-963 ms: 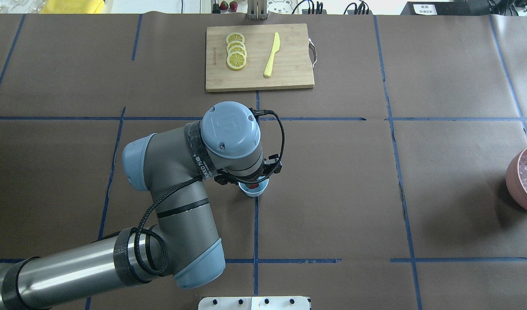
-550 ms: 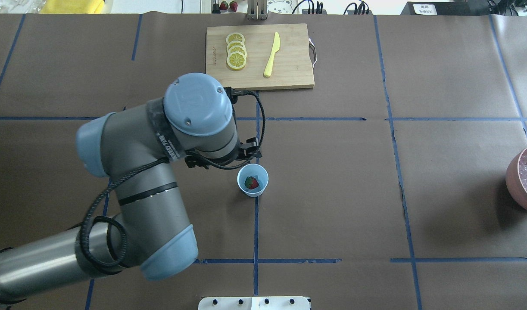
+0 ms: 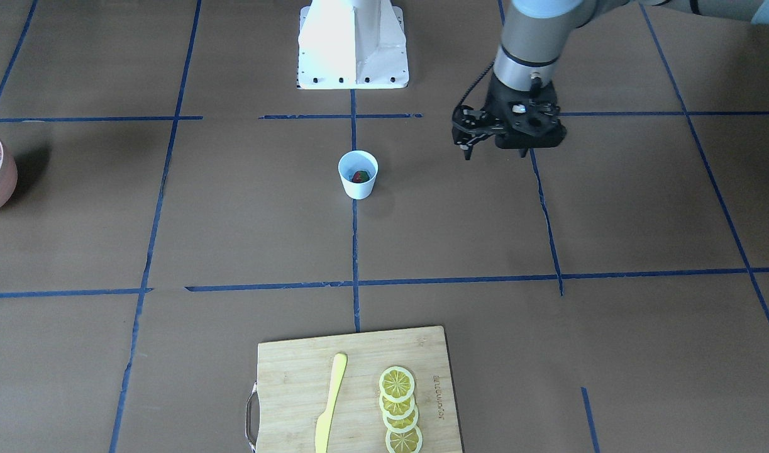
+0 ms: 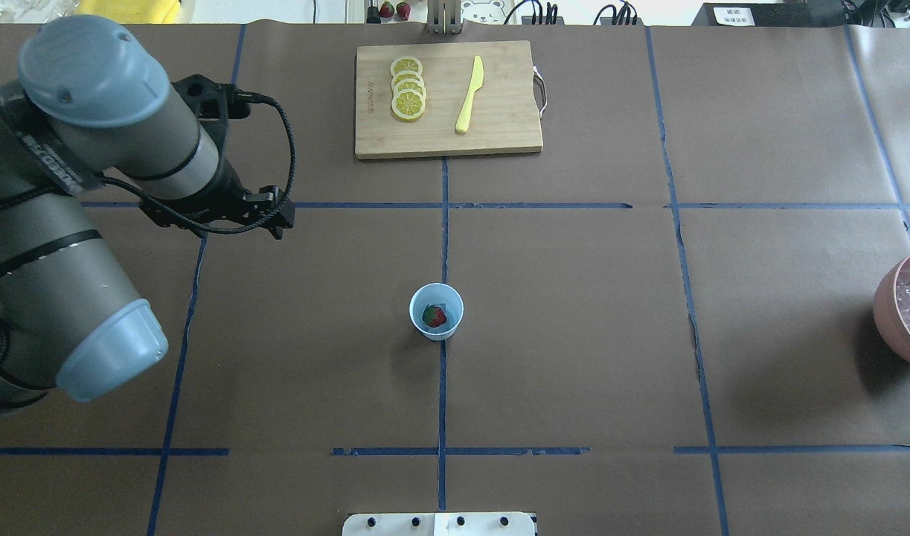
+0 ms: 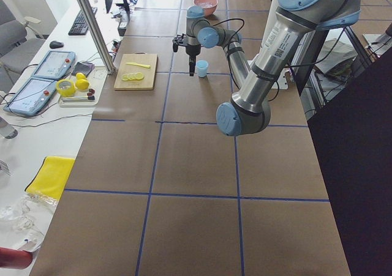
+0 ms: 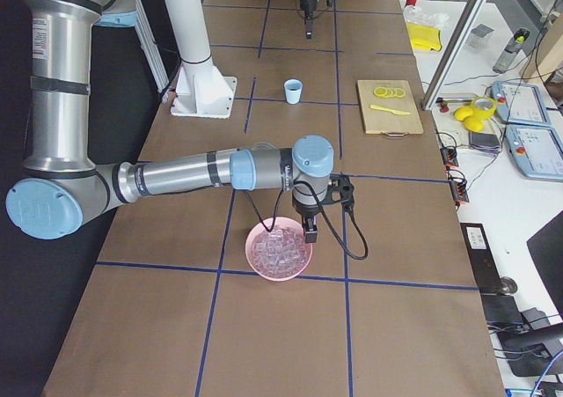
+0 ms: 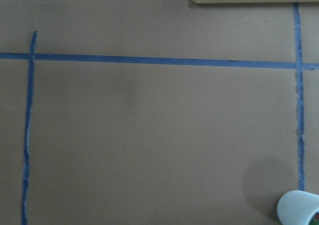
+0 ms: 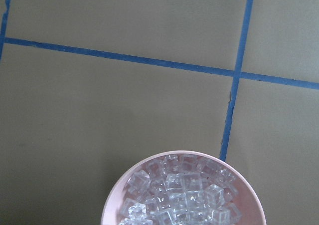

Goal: Put ice and strawberries in cup

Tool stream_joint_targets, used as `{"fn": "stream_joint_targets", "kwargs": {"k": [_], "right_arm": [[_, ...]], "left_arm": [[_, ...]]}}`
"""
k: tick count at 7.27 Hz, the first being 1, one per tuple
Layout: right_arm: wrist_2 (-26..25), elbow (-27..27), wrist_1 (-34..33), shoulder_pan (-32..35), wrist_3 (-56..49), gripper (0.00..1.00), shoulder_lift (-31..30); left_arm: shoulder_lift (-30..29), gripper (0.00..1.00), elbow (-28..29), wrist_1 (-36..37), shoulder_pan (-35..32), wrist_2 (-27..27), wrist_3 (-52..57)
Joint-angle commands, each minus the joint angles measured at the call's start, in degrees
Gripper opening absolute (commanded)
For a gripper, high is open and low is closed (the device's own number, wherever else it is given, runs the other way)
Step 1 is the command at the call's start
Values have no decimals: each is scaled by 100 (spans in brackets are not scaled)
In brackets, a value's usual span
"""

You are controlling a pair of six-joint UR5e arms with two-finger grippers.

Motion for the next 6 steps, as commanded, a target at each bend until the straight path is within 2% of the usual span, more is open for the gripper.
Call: {"fn": "stream_joint_targets", "kwargs": {"k": [1,3,5,6], "right_arm": [[264,-805,651,437,-109,100,21],[160,-765,678,510,-92,100,73],[177,-738,678,510,-74,100,-14],[203,-747,670,510,-47,100,-5]], "left_arm": [[702,100,-90,45,-1008,-658,1217],[1327,100,-20,80,-1939,-827,2508],[1496,100,120,875,-2758,-1056,3843],[1636,100,521,949,-3257,-1396,4373]]}}
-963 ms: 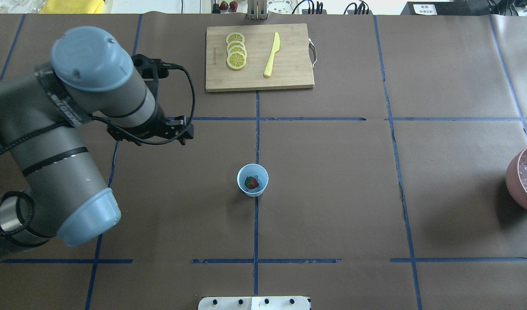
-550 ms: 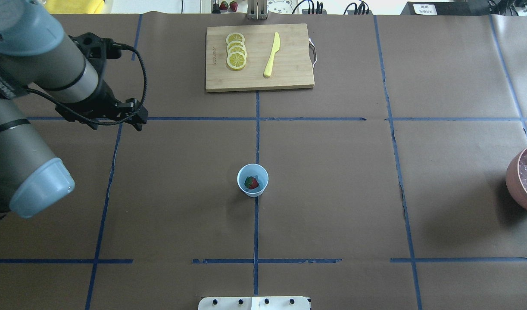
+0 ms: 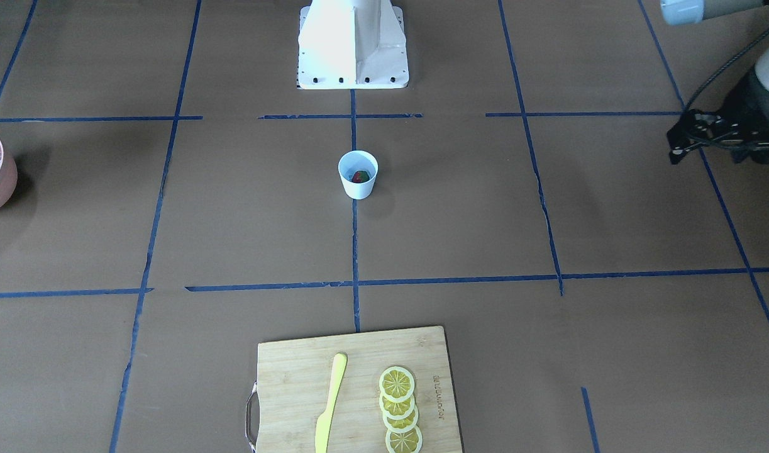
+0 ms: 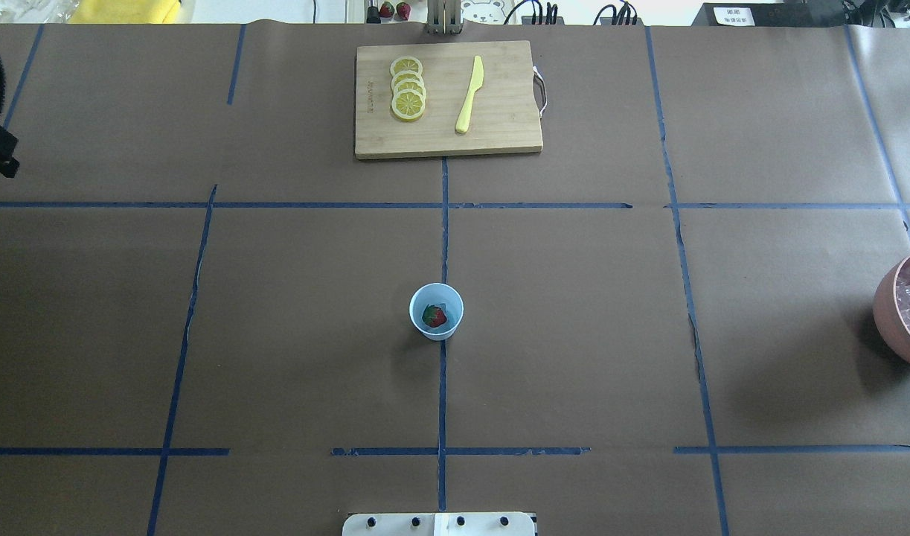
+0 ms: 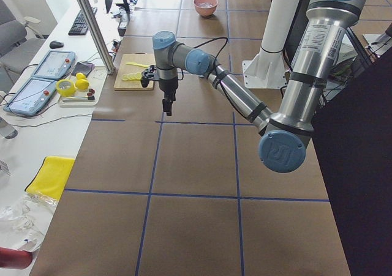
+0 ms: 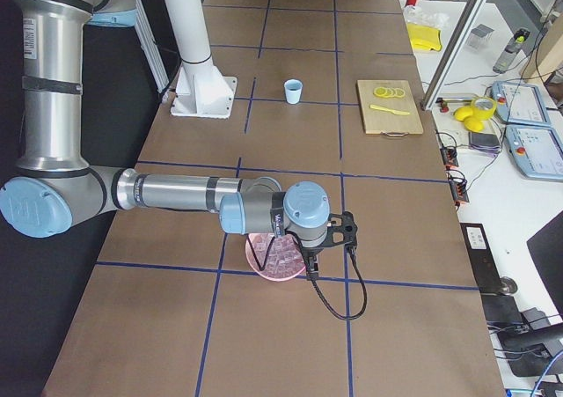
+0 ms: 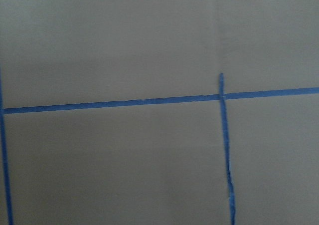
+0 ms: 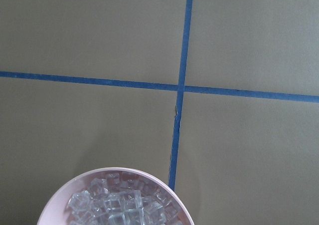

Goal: Put ice and strawberries in cup

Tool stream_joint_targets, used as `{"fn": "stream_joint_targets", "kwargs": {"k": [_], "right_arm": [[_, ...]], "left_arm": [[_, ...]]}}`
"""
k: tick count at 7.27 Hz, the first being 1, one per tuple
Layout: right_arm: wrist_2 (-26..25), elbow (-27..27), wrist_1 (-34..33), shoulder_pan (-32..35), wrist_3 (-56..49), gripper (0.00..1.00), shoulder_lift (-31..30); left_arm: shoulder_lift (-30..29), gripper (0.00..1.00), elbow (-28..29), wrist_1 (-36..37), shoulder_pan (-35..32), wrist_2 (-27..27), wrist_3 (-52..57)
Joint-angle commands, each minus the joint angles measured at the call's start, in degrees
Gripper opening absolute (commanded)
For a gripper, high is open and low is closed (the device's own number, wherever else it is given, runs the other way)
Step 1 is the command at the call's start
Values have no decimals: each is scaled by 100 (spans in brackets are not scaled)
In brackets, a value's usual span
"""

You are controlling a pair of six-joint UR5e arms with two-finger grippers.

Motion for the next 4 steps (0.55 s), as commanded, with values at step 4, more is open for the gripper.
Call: {"fn": "stream_joint_targets", "kwargs": {"k": [4], "right_arm": [[0,22,3,3,255,100,60]], "left_arm": [[358,100,2641,-786,-1653,-877,2877]]}}
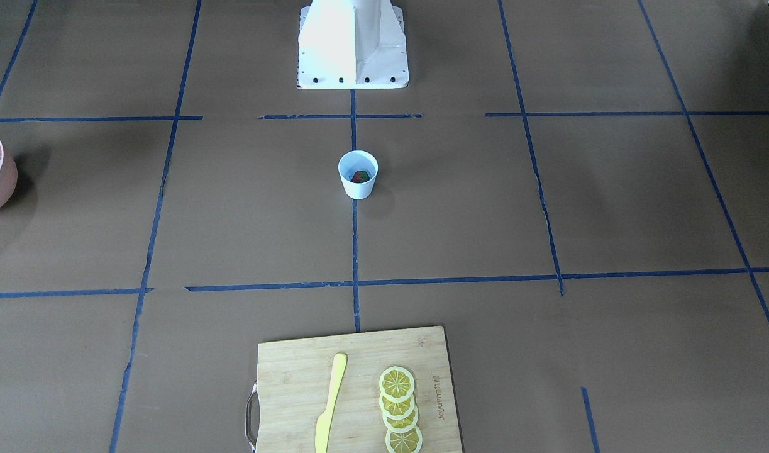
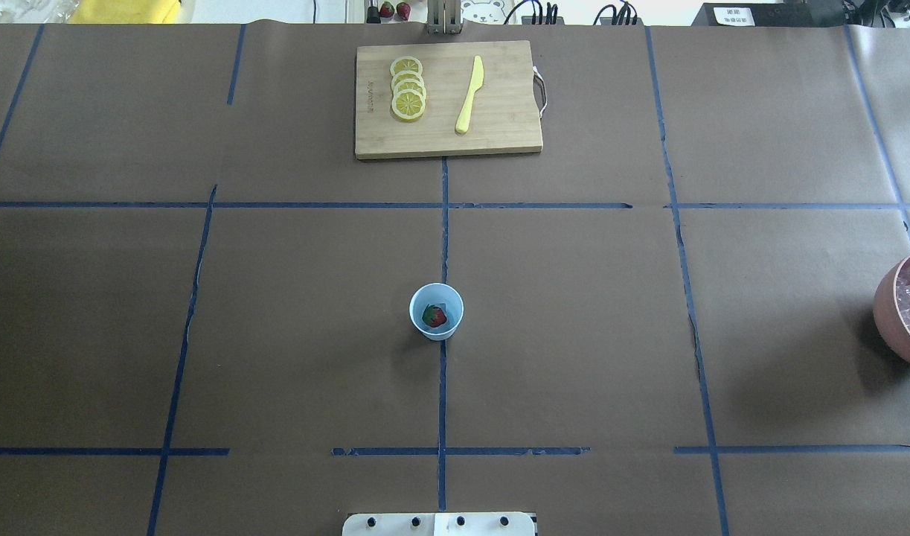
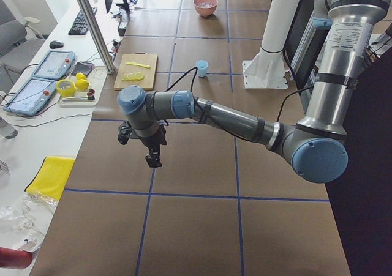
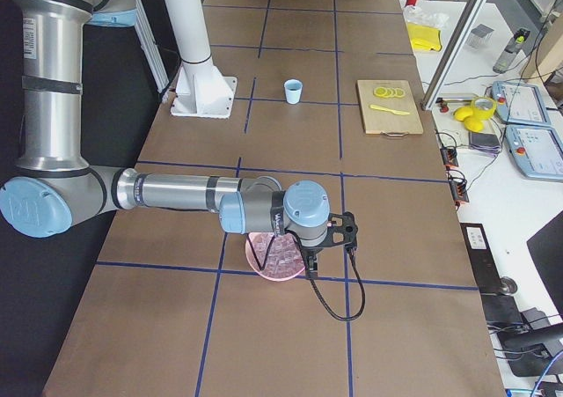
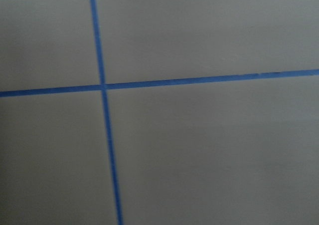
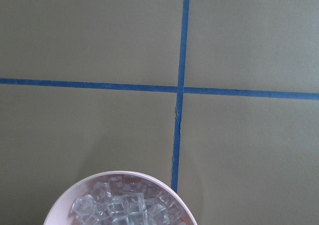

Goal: Put ice and strawberries in cup

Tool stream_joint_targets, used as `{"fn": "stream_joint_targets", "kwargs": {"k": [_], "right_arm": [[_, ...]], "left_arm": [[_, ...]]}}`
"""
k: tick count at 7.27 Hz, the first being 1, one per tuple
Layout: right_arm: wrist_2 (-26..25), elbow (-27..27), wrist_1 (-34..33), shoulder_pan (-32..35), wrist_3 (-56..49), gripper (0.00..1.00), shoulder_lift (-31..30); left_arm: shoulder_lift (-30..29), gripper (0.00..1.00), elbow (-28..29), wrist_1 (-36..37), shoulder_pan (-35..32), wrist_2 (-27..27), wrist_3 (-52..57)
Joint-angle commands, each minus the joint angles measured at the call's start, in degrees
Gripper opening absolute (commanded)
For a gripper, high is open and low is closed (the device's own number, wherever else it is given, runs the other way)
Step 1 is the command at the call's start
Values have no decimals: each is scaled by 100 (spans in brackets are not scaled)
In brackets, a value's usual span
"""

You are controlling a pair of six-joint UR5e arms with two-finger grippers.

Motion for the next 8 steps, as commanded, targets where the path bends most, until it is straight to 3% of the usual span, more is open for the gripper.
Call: {"fn": "stream_joint_targets", "kwargs": {"k": [1,4,6,8], "right_arm": [[-48,8,7,0,29,100,28],[-40,16,16,0,38,100,28],[-40,16,16,0,38,100,37],[-49,16,16,0,38,100,46]], "left_arm": [[74,100,610,-548,-222,-77,216],[135,100,593,-566,-275,-77,198],[494,100,575,-1414,-275,-68,111],[452,100,567,-1498,-284,-60,-232]]}}
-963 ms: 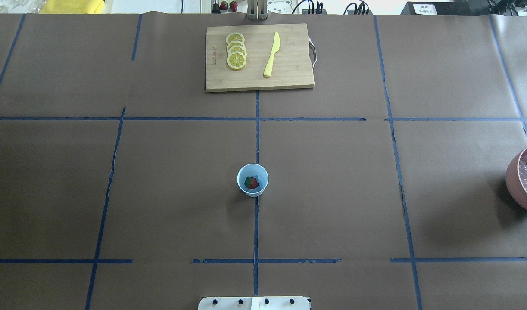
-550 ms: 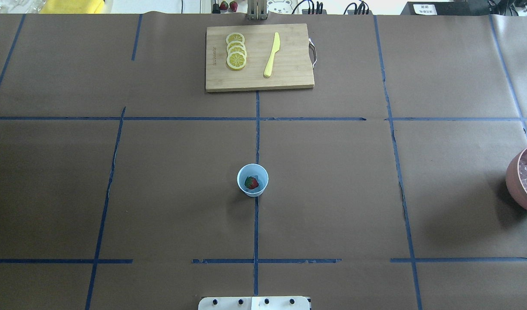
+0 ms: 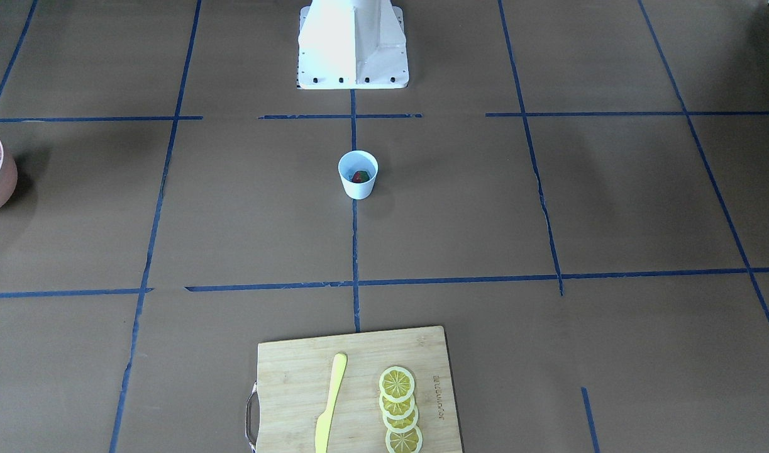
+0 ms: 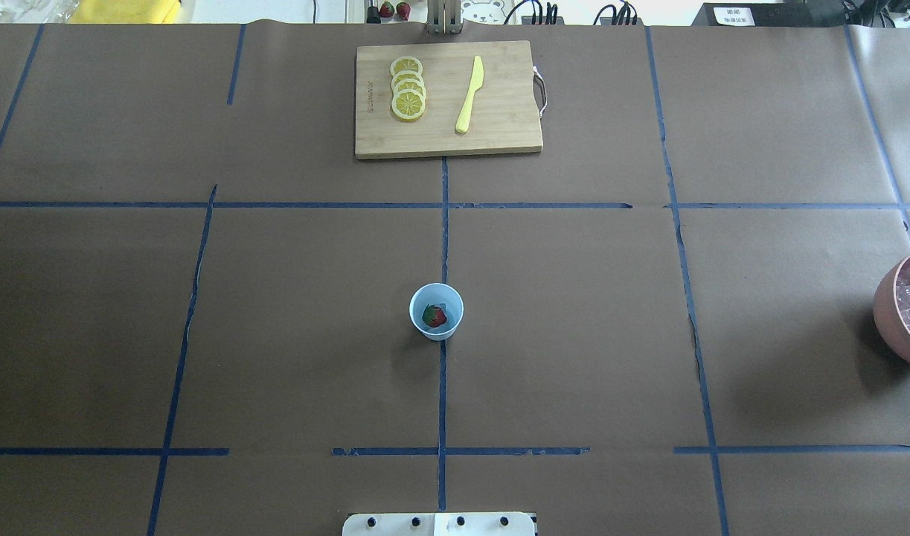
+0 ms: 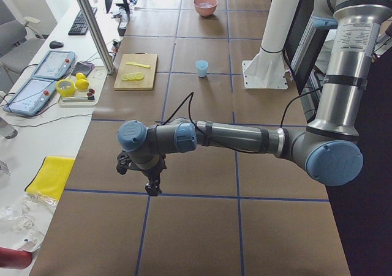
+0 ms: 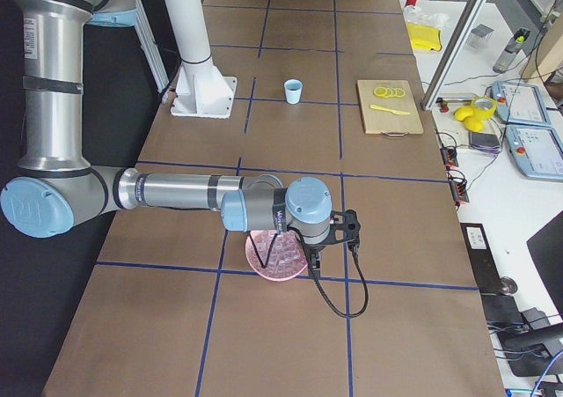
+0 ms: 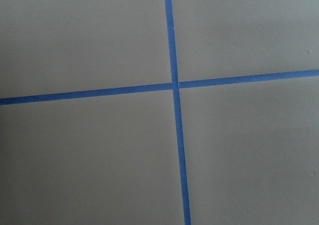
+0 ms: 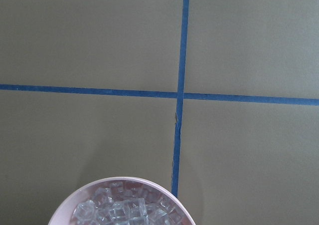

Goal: Put ice and strawberries in cup

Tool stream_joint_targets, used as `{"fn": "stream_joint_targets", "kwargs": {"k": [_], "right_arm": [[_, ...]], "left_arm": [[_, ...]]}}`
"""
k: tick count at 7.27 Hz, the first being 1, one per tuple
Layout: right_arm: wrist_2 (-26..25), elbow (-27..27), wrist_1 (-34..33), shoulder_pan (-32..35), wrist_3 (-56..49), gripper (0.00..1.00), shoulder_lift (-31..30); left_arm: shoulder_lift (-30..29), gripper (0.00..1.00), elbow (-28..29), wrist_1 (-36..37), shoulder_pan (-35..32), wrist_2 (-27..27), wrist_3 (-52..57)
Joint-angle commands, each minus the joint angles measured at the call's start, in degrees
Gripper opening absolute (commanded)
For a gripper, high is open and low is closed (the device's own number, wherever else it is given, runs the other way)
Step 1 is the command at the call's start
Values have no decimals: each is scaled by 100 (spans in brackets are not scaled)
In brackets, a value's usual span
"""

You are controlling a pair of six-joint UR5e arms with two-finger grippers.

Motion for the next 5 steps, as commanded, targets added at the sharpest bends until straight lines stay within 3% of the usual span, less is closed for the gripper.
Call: {"fn": "stream_joint_targets", "kwargs": {"k": [1,5], "right_arm": [[-7,0,0,0,-9,100,12],[-7,0,0,0,0,100,12]], "left_arm": [[-35,100,-4,-99,-128,17,-128],[44,100,-4,-99,-296,17,-155]]}}
